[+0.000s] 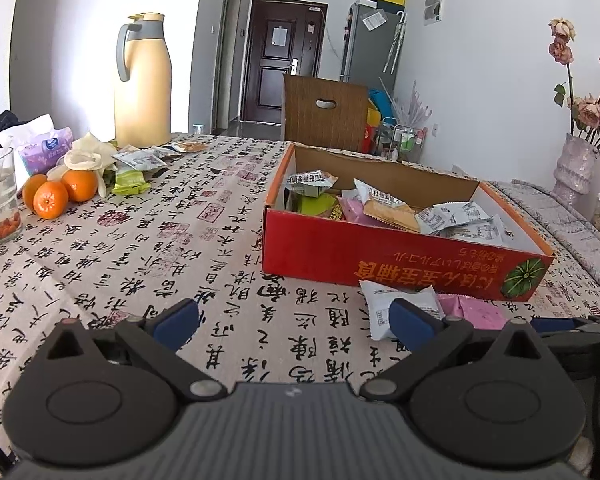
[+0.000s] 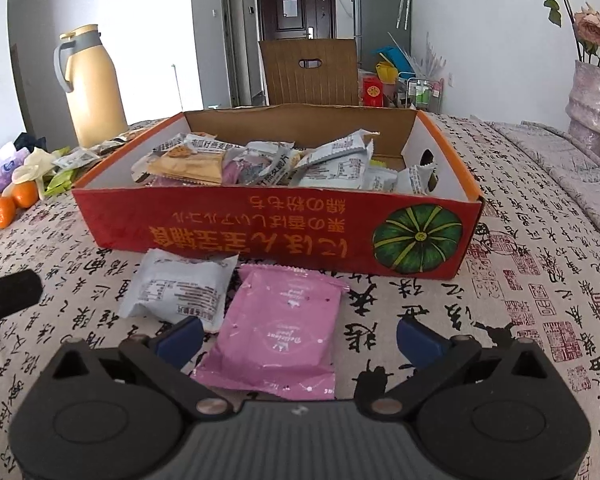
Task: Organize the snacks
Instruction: 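Grasp the pink packet with the right gripper while the left gripper grasps a white packet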
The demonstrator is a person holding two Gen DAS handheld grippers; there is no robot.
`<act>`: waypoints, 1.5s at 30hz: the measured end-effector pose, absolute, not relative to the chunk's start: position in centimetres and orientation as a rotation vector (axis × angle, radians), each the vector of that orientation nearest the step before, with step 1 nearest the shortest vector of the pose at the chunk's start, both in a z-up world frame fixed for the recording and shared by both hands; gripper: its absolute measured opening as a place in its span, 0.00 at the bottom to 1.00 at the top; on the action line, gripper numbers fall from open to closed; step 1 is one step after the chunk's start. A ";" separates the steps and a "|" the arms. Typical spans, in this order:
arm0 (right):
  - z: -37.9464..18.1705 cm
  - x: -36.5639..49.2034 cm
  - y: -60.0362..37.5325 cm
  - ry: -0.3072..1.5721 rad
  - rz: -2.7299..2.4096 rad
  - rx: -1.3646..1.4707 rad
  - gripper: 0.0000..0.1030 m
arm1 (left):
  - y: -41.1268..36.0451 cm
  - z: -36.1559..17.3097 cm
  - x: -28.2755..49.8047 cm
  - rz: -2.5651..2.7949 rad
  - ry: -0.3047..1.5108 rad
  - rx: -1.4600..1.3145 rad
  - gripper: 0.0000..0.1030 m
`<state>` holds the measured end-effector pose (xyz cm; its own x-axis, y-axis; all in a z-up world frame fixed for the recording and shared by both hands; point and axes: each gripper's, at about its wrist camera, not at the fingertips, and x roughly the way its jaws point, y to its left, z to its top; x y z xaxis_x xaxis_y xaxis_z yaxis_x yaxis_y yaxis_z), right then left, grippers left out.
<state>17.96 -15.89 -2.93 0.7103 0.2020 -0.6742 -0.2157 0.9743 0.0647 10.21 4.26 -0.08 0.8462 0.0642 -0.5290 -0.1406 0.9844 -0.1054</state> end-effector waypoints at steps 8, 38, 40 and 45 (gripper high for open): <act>-3.6 17.9 -15.2 0.755 0.245 -0.049 0.66 | 3.6 -0.1 9.6 0.095 0.562 -0.128 1.00; -3.4 16.7 -25.7 0.634 0.063 0.011 0.59 | -3.6 -1.2 19.1 0.049 0.748 -0.073 1.00; -3.6 16.9 -25.9 0.635 0.062 0.021 0.59 | -3.9 -1.5 19.6 0.060 0.762 -0.067 1.00; -4.1 17.1 -26.1 0.624 0.058 0.034 0.59 | -4.2 -2.4 20.6 0.085 0.801 -0.062 1.00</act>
<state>17.11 -26.09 -4.11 0.8100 0.0646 -0.5829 -0.0442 0.9978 0.0492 20.65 -4.21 -2.37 0.6932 0.0524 -0.7189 -0.0992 0.9948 -0.0231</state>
